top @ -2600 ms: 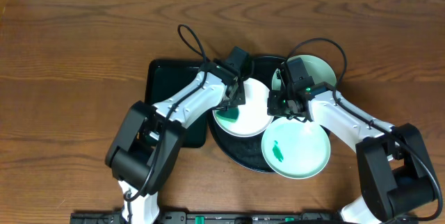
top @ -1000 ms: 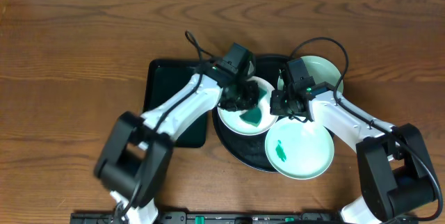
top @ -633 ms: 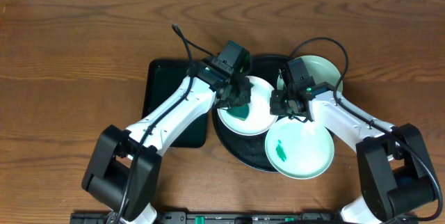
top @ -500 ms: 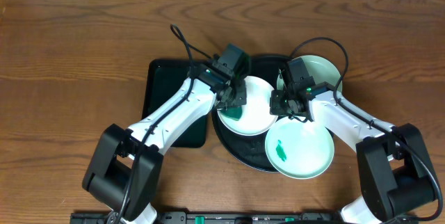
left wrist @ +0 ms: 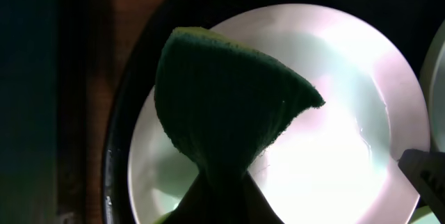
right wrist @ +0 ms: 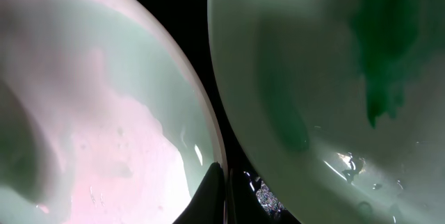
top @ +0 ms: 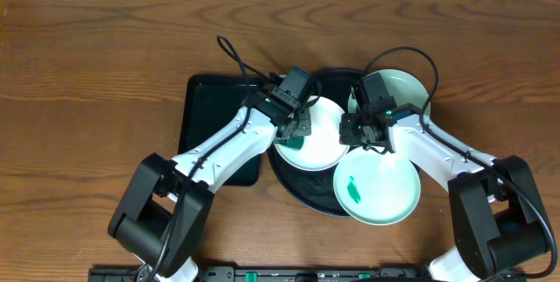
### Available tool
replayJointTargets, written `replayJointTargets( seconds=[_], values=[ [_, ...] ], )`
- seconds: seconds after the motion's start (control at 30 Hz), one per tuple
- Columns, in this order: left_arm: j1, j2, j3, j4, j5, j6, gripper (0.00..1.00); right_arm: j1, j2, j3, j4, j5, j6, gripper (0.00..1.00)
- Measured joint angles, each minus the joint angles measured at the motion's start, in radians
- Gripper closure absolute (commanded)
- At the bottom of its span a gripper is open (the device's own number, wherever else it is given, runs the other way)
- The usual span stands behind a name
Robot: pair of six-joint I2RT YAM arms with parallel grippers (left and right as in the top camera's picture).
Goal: Clean dirty plates on tray and stack at the side
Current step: 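Rub the sponge back and forth across the white plate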
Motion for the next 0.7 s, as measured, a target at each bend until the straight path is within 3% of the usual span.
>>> replayJointTargets(
  seconds=[0.47,0.7],
  values=[
    [-0.003,0.102,0.002,0.059,-0.026,-0.037,0.93,0.0,0.0,0.0,0.001,-0.002,0.0,0.99],
    [0.006,0.124,0.016,0.06,0.034,-0.055,0.93,0.0,0.0,0.0,0.002,-0.002,0.0,0.99]
  ],
)
